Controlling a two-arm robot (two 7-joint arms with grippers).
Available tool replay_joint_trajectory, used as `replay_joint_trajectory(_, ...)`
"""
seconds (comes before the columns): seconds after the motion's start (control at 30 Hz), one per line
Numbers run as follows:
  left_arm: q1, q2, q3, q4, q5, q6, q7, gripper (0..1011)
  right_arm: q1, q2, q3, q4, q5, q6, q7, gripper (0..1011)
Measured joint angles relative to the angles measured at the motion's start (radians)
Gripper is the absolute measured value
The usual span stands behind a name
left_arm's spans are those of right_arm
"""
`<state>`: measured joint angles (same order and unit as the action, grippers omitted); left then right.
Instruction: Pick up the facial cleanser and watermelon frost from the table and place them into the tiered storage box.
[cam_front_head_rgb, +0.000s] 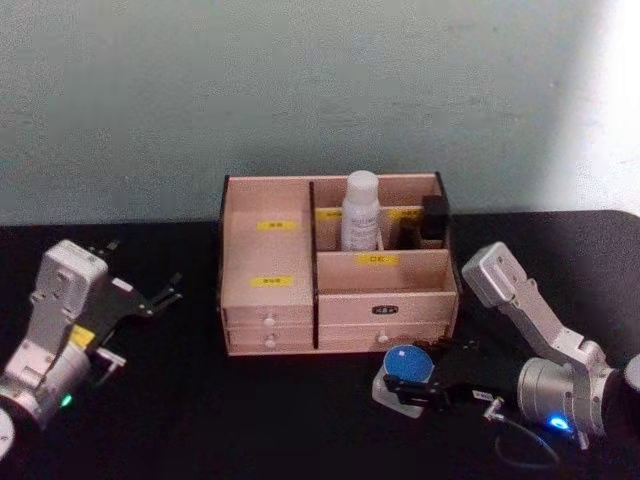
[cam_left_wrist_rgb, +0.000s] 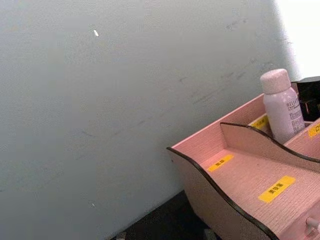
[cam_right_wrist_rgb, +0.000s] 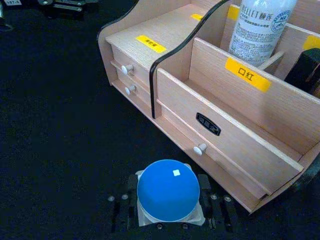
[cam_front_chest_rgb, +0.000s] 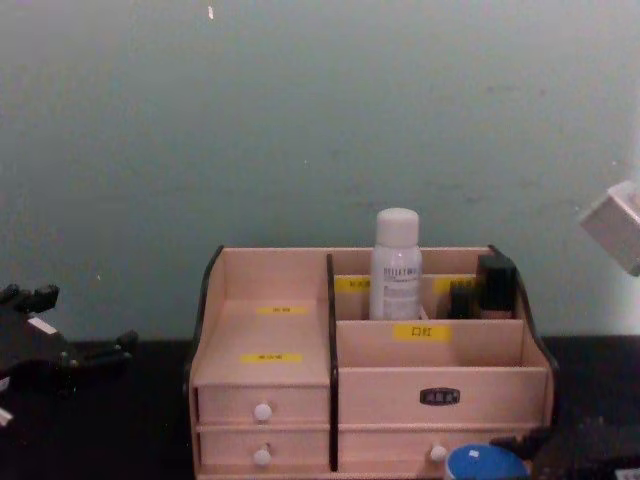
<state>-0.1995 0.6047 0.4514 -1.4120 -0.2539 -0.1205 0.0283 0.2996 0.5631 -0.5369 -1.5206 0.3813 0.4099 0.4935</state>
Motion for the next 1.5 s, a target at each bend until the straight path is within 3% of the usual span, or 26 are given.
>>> replay_joint_trajectory(0.43,0.000,0.000,0.000,0.000,0.000,0.000,0.000,1001,-0.007,0.001,0.008,-0.009,0.008,-0.002,0.001,715)
replay_joint_trajectory(0.87,0.000,0.000,0.000,0.000,0.000,0.000,0.000,1001,-0.016,0.020,0.045,-0.095,0.052,-0.015,0.004,715)
replay_joint_trajectory(1.17,0.000,0.000,0.000,0.000,0.000,0.000,0.000,1001,0.039,-0.002,0.058,-0.113,0.071,-0.036,-0.013,715)
replay_joint_trajectory(1.37,0.000,0.000,0.000,0.000,0.000,0.000,0.000,1002,0.097,-0.035,0.043,-0.081,0.070,-0.045,-0.016,715)
replay_joint_trajectory(1.5,0.000,0.000,0.000,0.000,0.000,0.000,0.000,1001,0.158,-0.075,0.018,-0.023,0.060,-0.047,-0.014,715)
